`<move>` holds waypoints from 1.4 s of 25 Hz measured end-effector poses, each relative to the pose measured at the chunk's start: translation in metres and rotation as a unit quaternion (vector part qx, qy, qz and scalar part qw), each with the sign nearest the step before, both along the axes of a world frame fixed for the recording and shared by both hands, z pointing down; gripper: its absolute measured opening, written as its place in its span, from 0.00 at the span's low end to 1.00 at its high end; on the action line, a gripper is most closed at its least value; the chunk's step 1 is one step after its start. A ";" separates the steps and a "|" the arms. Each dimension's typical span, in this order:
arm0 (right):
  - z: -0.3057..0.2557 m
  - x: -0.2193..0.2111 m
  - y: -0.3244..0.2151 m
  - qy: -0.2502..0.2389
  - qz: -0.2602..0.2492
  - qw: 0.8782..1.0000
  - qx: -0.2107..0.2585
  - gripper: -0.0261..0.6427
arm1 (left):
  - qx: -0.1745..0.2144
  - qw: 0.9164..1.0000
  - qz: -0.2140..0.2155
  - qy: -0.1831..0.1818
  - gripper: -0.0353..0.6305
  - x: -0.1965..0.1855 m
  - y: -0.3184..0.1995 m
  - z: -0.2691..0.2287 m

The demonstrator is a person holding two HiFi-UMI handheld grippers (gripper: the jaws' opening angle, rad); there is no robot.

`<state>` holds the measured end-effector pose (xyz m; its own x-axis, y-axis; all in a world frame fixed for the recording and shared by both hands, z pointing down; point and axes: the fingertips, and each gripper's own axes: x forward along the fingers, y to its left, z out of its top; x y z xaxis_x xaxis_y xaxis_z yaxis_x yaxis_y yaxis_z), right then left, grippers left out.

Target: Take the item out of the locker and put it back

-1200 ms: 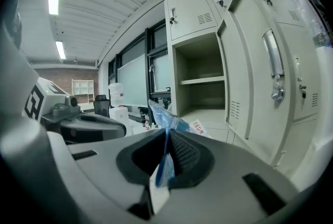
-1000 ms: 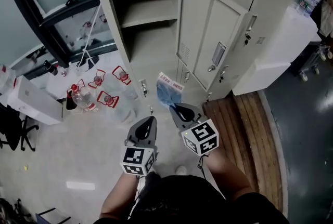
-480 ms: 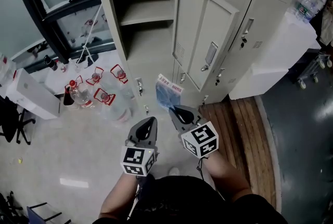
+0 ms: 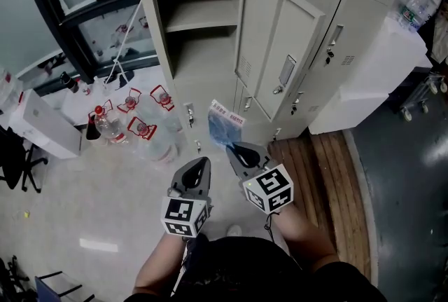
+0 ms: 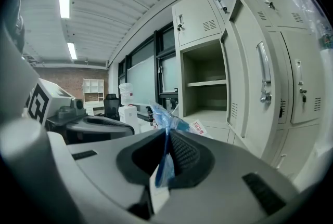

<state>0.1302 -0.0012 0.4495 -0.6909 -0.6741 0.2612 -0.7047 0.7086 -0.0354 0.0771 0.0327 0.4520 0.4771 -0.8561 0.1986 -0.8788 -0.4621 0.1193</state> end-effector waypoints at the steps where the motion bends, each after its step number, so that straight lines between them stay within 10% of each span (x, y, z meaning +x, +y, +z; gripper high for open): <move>1: 0.000 -0.001 0.001 0.001 0.000 1.000 0.000 0.07 | 0.000 1.000 0.000 0.000 0.06 -0.001 0.000 -0.001; 35: -0.012 -0.108 -0.075 0.013 0.049 0.999 0.010 0.07 | 0.000 0.999 0.049 0.001 0.06 -0.117 -0.076 -0.011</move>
